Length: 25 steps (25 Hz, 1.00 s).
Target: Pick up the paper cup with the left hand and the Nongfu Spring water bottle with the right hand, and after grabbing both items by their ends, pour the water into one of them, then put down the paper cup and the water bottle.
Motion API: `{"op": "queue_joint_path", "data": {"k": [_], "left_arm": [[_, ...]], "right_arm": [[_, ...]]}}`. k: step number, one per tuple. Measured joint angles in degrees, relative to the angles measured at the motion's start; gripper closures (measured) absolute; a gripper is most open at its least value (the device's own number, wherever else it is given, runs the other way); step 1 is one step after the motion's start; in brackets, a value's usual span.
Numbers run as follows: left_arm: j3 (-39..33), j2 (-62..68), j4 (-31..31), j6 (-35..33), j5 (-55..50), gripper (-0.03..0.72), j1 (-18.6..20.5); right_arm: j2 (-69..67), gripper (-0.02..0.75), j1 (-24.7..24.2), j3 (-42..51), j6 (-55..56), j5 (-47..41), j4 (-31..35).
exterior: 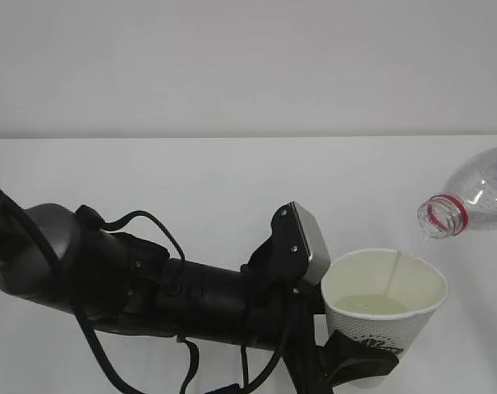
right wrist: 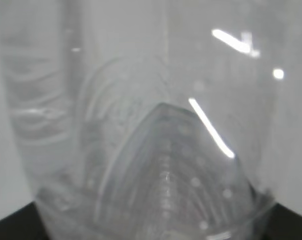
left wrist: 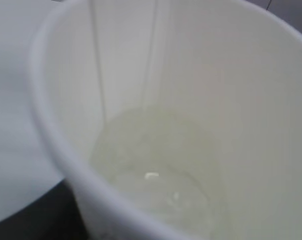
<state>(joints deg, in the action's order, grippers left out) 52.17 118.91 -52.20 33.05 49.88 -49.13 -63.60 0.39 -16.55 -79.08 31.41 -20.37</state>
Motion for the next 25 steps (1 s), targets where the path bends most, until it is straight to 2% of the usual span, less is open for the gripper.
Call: {"op": "queue_joint_path", "data": {"k": [25], "left_arm": [[0.00,0.00,-0.09,0.00,-0.32,0.190,0.00]], "right_arm": [[0.00,0.270,0.00,0.00,-0.55,0.00,0.00]]}}
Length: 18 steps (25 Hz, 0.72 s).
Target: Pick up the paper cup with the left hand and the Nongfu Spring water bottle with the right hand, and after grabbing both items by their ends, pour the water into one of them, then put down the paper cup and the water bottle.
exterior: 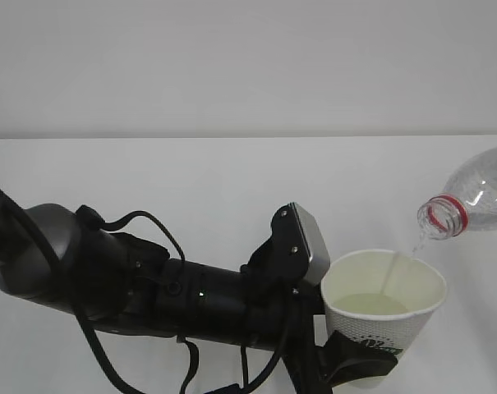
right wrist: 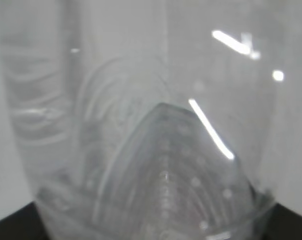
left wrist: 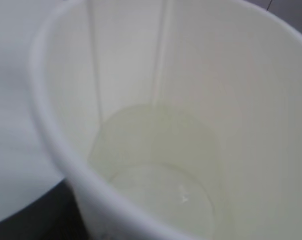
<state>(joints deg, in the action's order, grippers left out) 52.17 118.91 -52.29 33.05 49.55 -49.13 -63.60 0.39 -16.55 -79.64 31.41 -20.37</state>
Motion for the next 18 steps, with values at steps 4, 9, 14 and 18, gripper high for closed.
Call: {"op": "queue_joint_path", "data": {"k": [4,9,14,18], "left_arm": [[0.00,0.00,0.00,0.00,0.00,0.190,0.00],[0.00,0.00,0.00,0.00,0.00,0.190,0.00],[0.00,0.00,0.00,0.00,0.00,0.190,0.00],[0.00,0.00,0.00,0.00,-0.04,0.190,0.00]], "right_arm": [[0.00,0.270,0.00,0.00,0.01,0.00,0.00],[0.00,0.270,0.00,0.00,-0.30,0.00,0.00],[0.00,0.270,0.00,0.00,-0.50,0.00,0.00],[0.00,0.270,0.00,0.00,-0.50,0.00,0.00]]}}
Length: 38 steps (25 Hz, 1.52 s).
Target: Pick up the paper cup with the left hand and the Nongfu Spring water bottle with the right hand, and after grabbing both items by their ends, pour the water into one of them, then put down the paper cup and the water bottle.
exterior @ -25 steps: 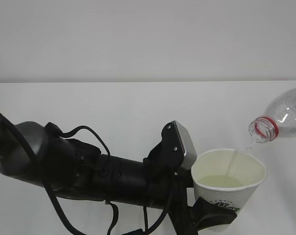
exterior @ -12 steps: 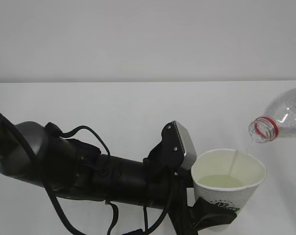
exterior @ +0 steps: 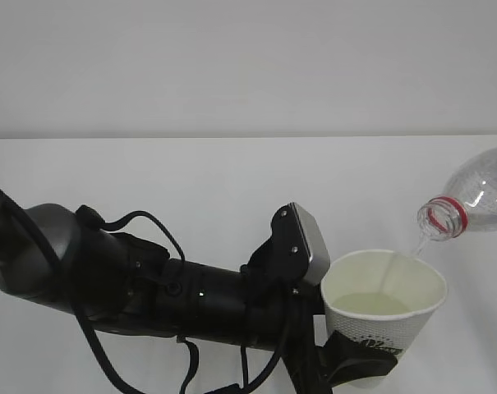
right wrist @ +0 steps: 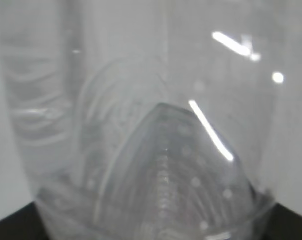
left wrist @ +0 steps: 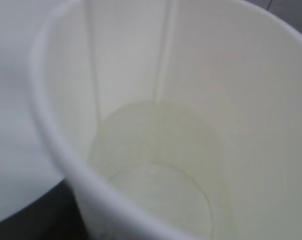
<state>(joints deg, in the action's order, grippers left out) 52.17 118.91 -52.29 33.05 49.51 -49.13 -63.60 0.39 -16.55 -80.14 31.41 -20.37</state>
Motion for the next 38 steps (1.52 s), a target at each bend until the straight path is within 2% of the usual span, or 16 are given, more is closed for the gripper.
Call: {"op": "queue_joint_path", "data": {"k": [38], "left_arm": [[0.00,0.00,-0.04,0.00,-0.13,0.190,0.00]], "right_arm": [[0.00,0.270,0.00,0.00,-1.30,0.42,1.03]]}}
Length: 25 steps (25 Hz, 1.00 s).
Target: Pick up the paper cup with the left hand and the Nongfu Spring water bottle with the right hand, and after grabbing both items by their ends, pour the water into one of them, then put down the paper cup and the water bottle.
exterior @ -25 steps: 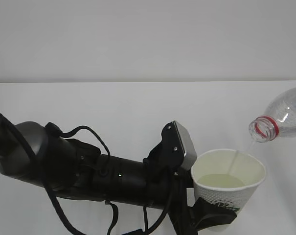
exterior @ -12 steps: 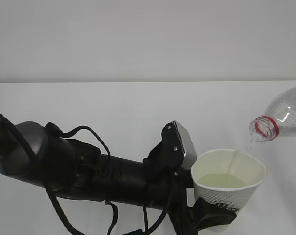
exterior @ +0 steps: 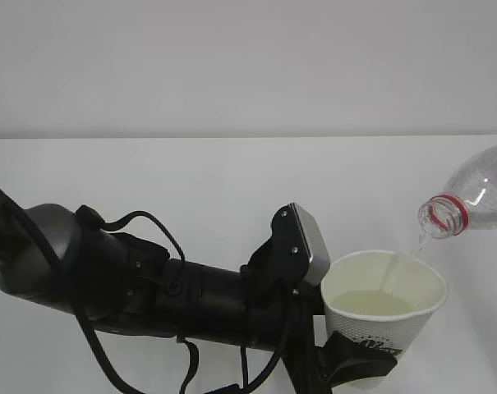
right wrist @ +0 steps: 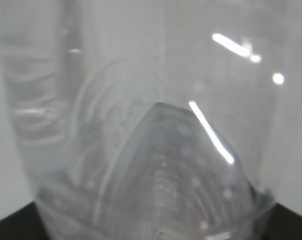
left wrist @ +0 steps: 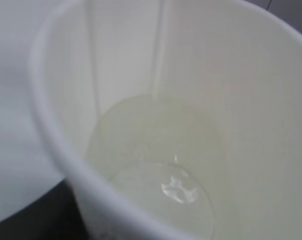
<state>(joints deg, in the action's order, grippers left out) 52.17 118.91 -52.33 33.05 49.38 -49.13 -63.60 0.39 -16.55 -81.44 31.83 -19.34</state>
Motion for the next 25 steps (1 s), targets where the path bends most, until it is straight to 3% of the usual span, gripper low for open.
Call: {"op": "queue_joint_path", "data": {"k": [25], "left_arm": [[0.00,0.00,0.00,0.00,-0.85,0.190,0.00]], "right_arm": [[0.00,0.270,0.00,0.00,-0.44,0.10,0.00]]}}
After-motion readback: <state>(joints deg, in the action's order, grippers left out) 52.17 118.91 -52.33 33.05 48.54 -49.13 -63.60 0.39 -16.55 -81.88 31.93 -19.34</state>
